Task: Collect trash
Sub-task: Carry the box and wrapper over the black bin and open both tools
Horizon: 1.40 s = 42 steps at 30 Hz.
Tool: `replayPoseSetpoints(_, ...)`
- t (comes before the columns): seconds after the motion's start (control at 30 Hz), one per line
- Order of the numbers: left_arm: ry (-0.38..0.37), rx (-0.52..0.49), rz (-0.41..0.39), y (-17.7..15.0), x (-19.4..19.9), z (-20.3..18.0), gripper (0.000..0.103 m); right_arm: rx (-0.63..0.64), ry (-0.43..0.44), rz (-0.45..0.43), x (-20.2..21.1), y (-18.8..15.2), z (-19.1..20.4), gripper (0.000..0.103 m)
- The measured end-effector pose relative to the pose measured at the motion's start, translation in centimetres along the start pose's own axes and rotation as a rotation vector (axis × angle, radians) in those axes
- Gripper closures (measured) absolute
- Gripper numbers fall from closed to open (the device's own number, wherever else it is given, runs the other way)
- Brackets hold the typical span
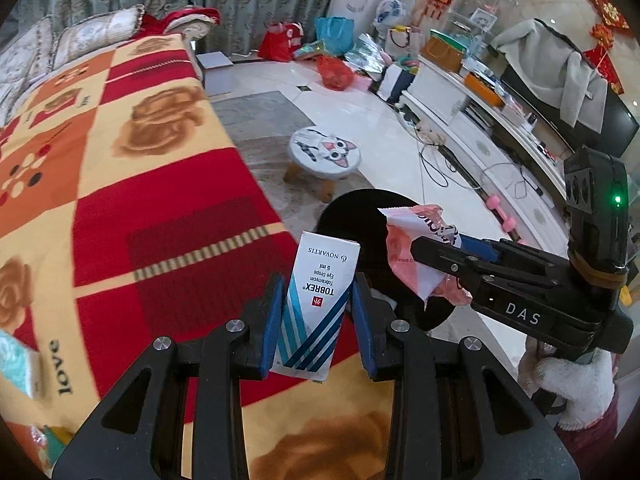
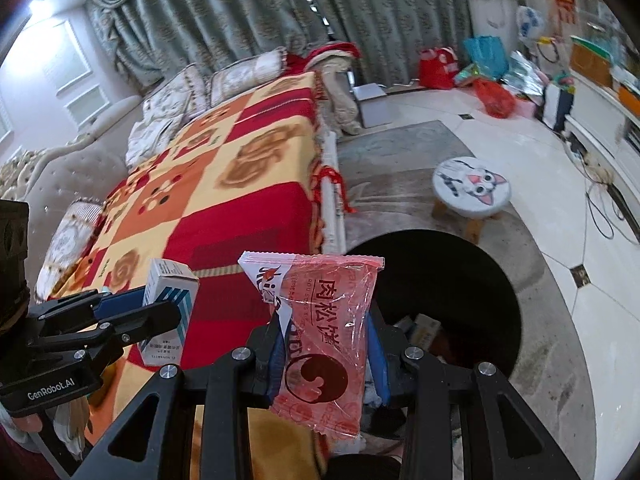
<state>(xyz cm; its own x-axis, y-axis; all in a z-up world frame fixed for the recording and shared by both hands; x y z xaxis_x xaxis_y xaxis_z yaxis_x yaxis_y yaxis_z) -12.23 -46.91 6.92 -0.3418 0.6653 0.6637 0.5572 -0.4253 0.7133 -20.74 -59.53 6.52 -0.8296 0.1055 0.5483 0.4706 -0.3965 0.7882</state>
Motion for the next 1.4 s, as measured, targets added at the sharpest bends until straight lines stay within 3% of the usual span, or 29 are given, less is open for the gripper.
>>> replayPoseSetpoints(0.57,-0.057,0.003,0.025,1.0,-4.1,-3.0,0.072,-0.086,-0.058,0.013,-0.5,-0.2,-5.0,0.068)
replayPoseSetpoints(0.77,-0.081,0.015,0.018,1.2,-4.7,-3.4,0.071,-0.102,-0.071,0.012,-0.7,-0.2,-6.0,0.064)
replayPoseSetpoints(0.87,-0.087,0.020,0.012,1.2,-4.9,-3.5,0.068,-0.111,-0.074,0.013,-0.7,-0.1,-6.2,0.057)
replayPoseSetpoints(0.93,-0.084,0.024,0.021,1.2,-4.9,-3.4,0.056,-0.116,-0.076,0.010,-0.6,0.0,-6.4,0.049)
replayPoseSetpoints(1.0,-0.086,0.027,0.023,1.2,-4.8,-3.4,0.056,-0.121,-0.078,0.007,-0.6,0.0,-6.3,0.042)
replayPoseSetpoints(1.4,-0.007,0.017,0.007,0.5,-3.0,-1.8,0.056,-0.104,-0.051,0.028,-1.2,-0.4,-4.8,0.041)
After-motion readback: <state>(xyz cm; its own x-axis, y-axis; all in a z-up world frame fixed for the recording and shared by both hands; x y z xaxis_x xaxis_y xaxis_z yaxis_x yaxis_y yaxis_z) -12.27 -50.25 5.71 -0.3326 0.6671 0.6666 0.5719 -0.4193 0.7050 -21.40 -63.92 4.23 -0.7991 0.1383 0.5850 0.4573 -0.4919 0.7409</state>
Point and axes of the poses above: each gripper's, at about its wrist camera, not at the fingertips, and x roughly against the way its jaws point, z to its left, y to its top, the point moved 4 cm from there along -x, roughly the way its jaws point, and after that the axes turned 12 degrees about -z, right-handed, at the moved point
